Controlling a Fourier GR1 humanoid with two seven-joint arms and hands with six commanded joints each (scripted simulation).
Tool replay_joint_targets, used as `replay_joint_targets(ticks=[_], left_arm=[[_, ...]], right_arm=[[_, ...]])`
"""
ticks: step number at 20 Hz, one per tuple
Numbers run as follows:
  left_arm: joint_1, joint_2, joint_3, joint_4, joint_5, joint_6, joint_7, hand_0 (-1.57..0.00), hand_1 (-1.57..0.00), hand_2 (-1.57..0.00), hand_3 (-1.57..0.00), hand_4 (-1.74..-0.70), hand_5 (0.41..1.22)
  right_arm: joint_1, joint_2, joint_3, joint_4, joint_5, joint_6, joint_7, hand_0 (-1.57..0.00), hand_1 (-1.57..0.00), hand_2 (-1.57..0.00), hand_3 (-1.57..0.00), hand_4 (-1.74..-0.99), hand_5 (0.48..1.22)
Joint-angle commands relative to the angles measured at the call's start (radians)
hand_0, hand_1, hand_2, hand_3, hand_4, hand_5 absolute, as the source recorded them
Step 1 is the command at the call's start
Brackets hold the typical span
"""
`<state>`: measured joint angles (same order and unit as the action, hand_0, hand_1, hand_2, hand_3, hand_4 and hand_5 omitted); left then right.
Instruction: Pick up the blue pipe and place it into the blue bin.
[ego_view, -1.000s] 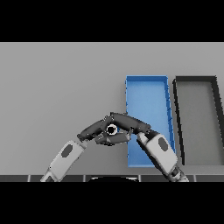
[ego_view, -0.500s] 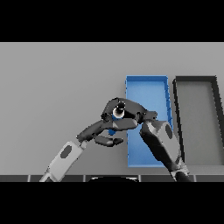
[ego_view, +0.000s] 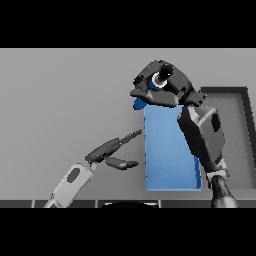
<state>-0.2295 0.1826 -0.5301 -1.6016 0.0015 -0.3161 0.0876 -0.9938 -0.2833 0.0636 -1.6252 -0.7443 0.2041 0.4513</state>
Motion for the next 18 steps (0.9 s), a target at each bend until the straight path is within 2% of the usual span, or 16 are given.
replay_joint_targets(ticks=[1,2,5,7,13,16,18], left_arm=[[-0.006,-0.003,-0.001,-0.001,-0.008,0.007,0.010,0.00,0.00,0.00,0.00,-0.85,0.484],[-0.008,0.004,0.001,-0.011,-0.008,0.007,0.010,0.00,0.00,0.00,0.00,-0.84,0.481],[0.000,0.005,-0.002,-0.021,-0.024,0.022,0.011,0.00,0.00,0.00,0.00,-0.83,0.470],[0.002,0.012,0.006,-0.020,-0.020,0.024,0.021,0.00,0.00,0.00,0.00,-0.83,0.465],[-0.002,0.019,0.012,-0.011,-0.018,0.016,0.008,0.00,0.00,0.00,0.00,-0.83,0.464],[0.011,0.020,0.001,-0.029,-0.021,0.015,-0.002,0.00,0.00,0.00,0.00,-0.83,0.469],[-0.001,0.015,0.002,-0.037,-0.022,0.022,0.023,0.00,0.00,0.00,0.00,-0.83,0.470]], right_arm=[[0.001,-0.014,-0.008,0.026,0.023,-0.002,-0.007,-1.57,-1.57,-1.57,-1.57,-1.498,1.221],[0.011,-0.036,-0.017,0.038,0.051,-0.018,-0.005,-1.57,-1.57,-1.57,-1.57,-1.498,1.221],[0.046,-0.083,-0.069,0.174,0.086,-0.013,-0.012,-1.57,-1.57,-1.57,-1.57,-1.499,1.221],[0.076,-0.117,-0.105,0.231,0.082,-0.028,0.008,-1.57,-1.57,-1.57,-1.57,-1.499,1.221],[0.287,-0.130,-0.094,0.269,0.142,-0.073,0.056,-1.57,-1.57,-1.57,-1.57,-1.499,1.221],[0.402,-0.123,-0.076,0.240,0.159,-0.131,0.113,-1.57,-1.57,-1.57,-1.57,-1.499,1.221],[0.451,-0.133,-0.050,0.223,0.187,-0.191,0.158,-1.57,-1.57,-1.57,-1.57,-1.499,1.221]])
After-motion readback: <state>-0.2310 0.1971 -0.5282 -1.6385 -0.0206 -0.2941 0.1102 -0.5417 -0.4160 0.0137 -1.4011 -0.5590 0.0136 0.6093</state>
